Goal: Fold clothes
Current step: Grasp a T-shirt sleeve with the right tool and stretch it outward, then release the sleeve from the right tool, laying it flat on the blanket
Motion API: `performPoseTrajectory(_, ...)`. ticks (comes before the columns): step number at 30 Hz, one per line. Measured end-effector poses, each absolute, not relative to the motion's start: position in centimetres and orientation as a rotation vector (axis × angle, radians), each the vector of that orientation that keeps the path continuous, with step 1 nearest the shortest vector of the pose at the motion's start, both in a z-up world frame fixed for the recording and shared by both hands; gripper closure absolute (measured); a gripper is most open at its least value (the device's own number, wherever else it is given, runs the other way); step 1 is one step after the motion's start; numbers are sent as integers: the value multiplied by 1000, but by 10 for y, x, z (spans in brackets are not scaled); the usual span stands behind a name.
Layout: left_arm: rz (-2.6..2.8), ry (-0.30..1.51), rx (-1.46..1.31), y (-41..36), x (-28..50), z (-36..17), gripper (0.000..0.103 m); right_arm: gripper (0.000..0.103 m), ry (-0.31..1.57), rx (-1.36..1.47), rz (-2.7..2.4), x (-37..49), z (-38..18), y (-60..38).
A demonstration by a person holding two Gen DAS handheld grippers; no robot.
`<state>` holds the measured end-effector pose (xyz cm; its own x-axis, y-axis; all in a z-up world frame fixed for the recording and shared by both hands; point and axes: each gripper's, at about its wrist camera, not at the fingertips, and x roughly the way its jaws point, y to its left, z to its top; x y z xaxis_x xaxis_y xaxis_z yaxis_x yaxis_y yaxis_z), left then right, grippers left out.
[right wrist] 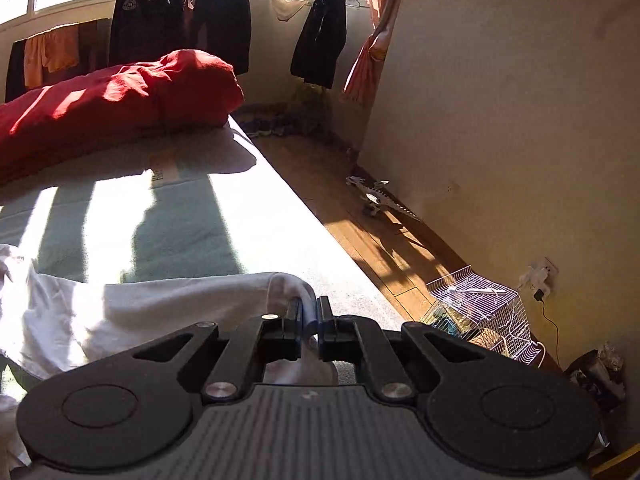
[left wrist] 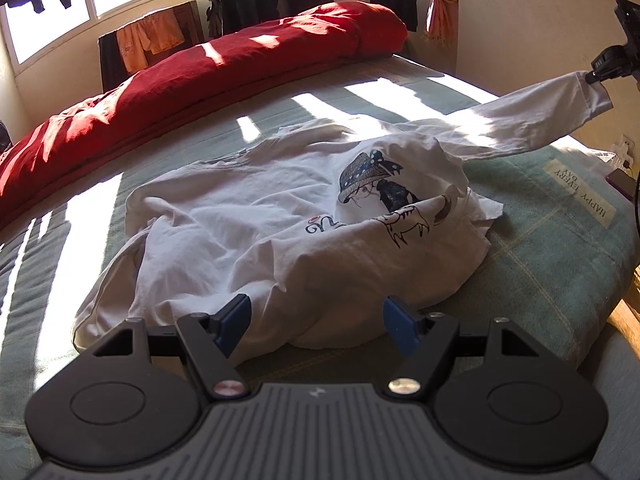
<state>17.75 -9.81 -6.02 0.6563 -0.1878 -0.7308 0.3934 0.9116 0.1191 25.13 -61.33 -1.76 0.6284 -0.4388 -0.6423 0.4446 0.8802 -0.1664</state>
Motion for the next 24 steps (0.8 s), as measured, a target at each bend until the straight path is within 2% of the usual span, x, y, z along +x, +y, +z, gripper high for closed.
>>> performPoseTrajectory(9,-330,804,291,-100,179,-63,29,95,722,-48,-567,271,-13,-628)
performPoseTrajectory(18,-322,816,305,-104,181,-65,29,95,758,-51,-618,288,-32,-643)
performPoseTrajectory(22,-325,817,311,-106,183,-66,29,87,794,-48,-633,296,-47,-643)
performPoseTrajectory(24,-325,819,315,-107,184,-66,29,86,802,-49,-628,296,-53,-640)
